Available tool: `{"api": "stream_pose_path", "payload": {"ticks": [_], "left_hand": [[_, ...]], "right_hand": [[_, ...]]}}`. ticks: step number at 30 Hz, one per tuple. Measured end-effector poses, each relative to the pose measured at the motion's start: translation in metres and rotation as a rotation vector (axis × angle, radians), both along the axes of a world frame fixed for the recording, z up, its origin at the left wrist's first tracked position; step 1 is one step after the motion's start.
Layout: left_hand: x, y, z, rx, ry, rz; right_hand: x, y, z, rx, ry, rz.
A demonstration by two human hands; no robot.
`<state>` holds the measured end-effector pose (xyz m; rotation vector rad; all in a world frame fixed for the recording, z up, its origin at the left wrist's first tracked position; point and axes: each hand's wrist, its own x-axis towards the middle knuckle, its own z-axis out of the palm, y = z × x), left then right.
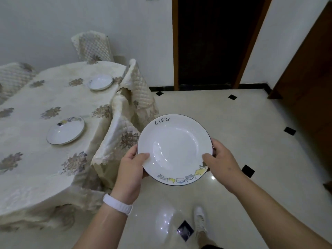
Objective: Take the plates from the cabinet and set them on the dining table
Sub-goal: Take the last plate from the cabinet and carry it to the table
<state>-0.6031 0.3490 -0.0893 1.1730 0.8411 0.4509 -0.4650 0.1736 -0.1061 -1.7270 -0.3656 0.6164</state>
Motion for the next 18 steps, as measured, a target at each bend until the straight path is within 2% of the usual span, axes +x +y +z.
{"api": "stream_pose_path", "payload": {"ticks": [9,18], "left_hand": [[0.163,0.024,0.015,0.019,0.034,-0.003],[0.265,0.067,0.03,0.014,0.015,0.032]], "right_hand": [[0.165,0.022,0.015,0.006,0.032,0.029],[0.27,0.073,0.028,0.032,-0.007,0.061]]}}
